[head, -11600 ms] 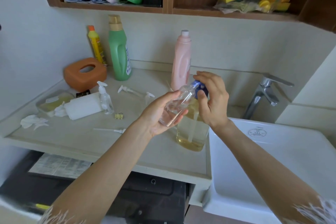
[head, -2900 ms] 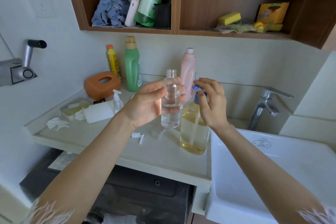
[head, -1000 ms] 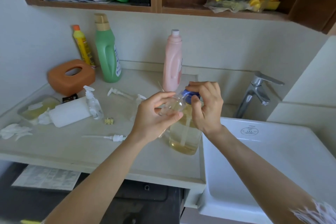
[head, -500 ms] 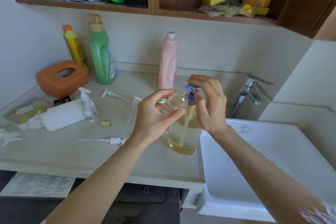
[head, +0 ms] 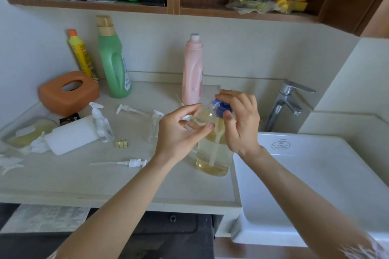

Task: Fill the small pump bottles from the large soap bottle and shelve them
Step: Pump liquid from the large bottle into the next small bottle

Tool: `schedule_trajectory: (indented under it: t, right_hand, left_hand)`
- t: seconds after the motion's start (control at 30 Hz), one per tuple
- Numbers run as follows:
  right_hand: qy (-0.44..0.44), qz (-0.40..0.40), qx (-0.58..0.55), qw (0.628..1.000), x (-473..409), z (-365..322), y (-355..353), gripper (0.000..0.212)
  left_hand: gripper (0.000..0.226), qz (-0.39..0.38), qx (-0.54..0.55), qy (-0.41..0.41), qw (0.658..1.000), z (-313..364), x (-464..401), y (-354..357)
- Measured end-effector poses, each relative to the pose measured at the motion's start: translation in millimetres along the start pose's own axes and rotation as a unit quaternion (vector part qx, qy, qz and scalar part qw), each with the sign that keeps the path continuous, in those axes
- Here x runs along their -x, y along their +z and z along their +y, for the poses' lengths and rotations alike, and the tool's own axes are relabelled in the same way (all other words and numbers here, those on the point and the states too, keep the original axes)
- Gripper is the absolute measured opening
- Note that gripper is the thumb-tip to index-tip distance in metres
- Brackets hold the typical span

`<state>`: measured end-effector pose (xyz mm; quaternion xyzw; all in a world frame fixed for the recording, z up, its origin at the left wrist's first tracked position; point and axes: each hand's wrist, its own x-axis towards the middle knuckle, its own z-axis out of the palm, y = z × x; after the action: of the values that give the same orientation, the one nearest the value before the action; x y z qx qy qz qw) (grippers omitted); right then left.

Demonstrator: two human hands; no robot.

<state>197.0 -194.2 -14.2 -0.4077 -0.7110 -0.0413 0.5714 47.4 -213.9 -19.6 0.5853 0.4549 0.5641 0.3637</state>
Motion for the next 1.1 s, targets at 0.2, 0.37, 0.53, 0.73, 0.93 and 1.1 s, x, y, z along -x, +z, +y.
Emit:
schedule_trajectory:
  t: [0.2,0.37,0.53,0.73,0.93,1.1]
  right_hand:
    - [-0.013,-0.011,-0.020,1.000,-17,3,-15,0.045]
    - [-0.034,0.005,-0.050,0.998,-9,8,-8,0.041]
    - [-0.035,0.058,-0.063,0.996,-10,13,1,0.038]
    - [-0.022,0.050,-0.036,0.998,-7,16,8,0.034]
    - [-0.032,0.012,-0.041,0.999,-16,14,-3,0.036]
    - [-0.038,0.003,-0.043,0.998,-31,14,-9,0.036]
  left_hand:
    - [0.052,0.003,0.000,0.023,1.000,8,-5,2]
    - [0.053,0.008,-0.004,0.033,0.999,7,-4,2]
    - [0.051,0.021,-0.004,0.031,0.999,2,0,5]
    - [0.054,0.031,-0.020,0.025,0.999,-7,1,6]
    - [0.056,0.030,-0.018,0.031,0.999,-1,-1,3]
    - [0.052,0.032,-0.015,0.043,0.998,3,-2,1]
